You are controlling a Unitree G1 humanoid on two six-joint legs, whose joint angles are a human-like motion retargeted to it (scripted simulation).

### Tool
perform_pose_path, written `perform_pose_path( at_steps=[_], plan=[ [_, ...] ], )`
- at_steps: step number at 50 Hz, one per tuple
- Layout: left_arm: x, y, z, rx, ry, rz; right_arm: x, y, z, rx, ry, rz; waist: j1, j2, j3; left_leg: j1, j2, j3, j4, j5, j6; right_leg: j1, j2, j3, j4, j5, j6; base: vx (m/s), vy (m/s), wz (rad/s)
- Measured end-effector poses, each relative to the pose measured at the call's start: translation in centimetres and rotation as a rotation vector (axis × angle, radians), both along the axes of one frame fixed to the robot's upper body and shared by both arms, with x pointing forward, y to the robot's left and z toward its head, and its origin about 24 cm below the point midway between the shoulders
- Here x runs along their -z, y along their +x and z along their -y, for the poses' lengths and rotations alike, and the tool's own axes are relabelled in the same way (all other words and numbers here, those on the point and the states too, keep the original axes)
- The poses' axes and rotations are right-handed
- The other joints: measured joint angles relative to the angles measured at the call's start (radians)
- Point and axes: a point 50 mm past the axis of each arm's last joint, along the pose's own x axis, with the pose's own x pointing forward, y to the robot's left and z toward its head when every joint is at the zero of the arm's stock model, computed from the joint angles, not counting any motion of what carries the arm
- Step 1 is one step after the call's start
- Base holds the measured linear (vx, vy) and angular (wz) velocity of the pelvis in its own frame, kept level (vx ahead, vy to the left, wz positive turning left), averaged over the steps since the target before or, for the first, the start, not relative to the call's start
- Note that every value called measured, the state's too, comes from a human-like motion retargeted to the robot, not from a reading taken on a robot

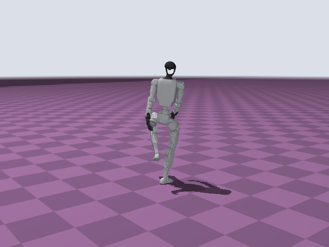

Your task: In place motions

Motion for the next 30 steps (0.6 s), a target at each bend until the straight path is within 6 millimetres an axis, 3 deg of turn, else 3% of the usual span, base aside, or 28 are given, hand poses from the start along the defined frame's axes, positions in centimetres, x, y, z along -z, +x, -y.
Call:
perform_pose_path(
  at_steps=[3,5,7,11,14,15,17,18,20,22,25,27,30],
  plan=[
    [-1.4,-3.7,0.2,0.007,0.008,-0.103,-2.9,2.1,-2.5,-0.001,0.135,0.147,0.032,-0.028,-0.021,-0.070,-0.036,0.010,0.031,0.007,-0.024,-0.023,-0.039,0.036,-0.001,0.015,0.006,0.12,0.07,-0.22],
    [-1.8,-4.6,0.4,-0.031,0.018,-0.128,-4.2,2.8,-3.5,-0.060,0.178,0.180,0.037,-0.027,-0.026,-0.050,-0.030,0.017,0.007,0.012,-0.036,-0.026,-0.040,0.031,-0.006,0.018,0.008,0.01,0.00,-0.16],
    [-1.8,-4.6,0.4,-0.068,0.022,-0.129,-4.3,2.7,-3.5,-0.107,0.168,0.172,0.016,-0.008,-0.042,-0.005,-0.056,-0.004,-0.052,0.020,-0.050,-0.021,-0.026,0.025,-0.013,0.015,0.015,0.05,0.01,0.42],
    [-1.0,-2.8,0.0,-0.083,0.049,-0.088,-1.5,0.3,-2.1,-0.078,0.107,0.104,-0.074,0.053,-0.116,0.184,-0.165,-0.035,-0.325,0.029,-0.072,-0.010,0.009,-0.059,-0.032,-0.002,0.042,0.09,0.01,0.93],
    [0.3,0.6,-1.0,-0.013,0.086,-0.004,3.0,-4.6,1.5,0.003,-0.010,-0.083,-0.123,0.073,-0.158,0.468,-0.314,-0.042,-0.763,0.089,-0.101,0.003,0.012,-0.113,0.008,-0.038,0.043,0.14,-0.01,0.66],
    [0.7,1.9,-1.4,0.023,0.103,0.027,4.4,-6.6,2.9,0.035,-0.055,-0.155,-0.122,0.069,-0.158,0.577,-0.372,-0.041,-0.939,0.126,-0.116,0.009,0.005,-0.113,0.037,-0.051,0.035,0.08,0.01,0.13],
    [1.5,5.1,-2.4,0.134,0.160,0.104,6.8,-10.8,6.6,0.153,-0.155,-0.309,-0.128,0.080,-0.156,0.780,-0.445,0.046,-1.235,-0.084,-0.122,0.004,0.015,-0.142,0.130,-0.039,0.010,0.00,0.03,0.20],
    [1.7,6.6,-2.6,0.176,0.178,0.139,7.4,-12.5,8.1,0.208,-0.196,-0.366,-0.145,0.099,-0.158,0.836,-0.446,0.095,-1.333,-0.088,-0.099,-0.001,0.020,-0.191,0.175,-0.001,-0.001,-0.20,0.10,0.43],
    [2.3,13.8,-2.9,0.266,0.201,0.316,8.4,-16.3,12.6,0.398,-0.330,-0.522,-0.174,0.164,-0.164,0.814,-0.395,0.045,-1.471,-0.055,-0.099,-0.190,-0.038,-0.248,0.519,0.216,-0.007,-0.54,0.14,0.61],
    [1.9,21.1,-2.5,0.307,0.206,0.547,8.4,-19.2,16.3,0.636,-0.437,-0.624,-0.290,0.176,-0.094,0.793,-0.390,-0.032,-1.478,-0.030,-0.095,-0.421,-0.062,-0.110,0.844,0.288,-0.018,-0.58,0.20,1.82],
    [-1.5,31.6,-2.0,0.318,0.113,0.941,7.5,-24.3,20.6,1.025,-0.551,-0.785,-0.397,0.202,0.004,0.780,-0.361,-0.072,-1.460,-0.013,-0.073,-0.592,-0.171,-0.125,1.172,0.136,-0.085,-0.35,0.22,1.34],
    [-4.0,35.8,-1.3,0.318,0.090,1.131,6.7,-27.6,21.7,1.238,-0.577,-0.891,-0.447,0.212,0.024,0.759,-0.342,-0.118,-1.450,-0.003,-0.066,-0.696,-0.155,-0.093,1.260,0.111,-0.065,-0.22,0.01,1.01],
    [-7.1,39.7,0.4,0.350,0.177,1.355,5.3,-33.2,22.9,1.532,-0.663,-0.967,-0.442,0.225,-0.010,0.737,-0.329,-0.152,-1.454,0.008,-0.066,-0.792,-0.106,-0.044,1.284,0.081,0.001,0.01,-0.14,0.49]
  ],
)
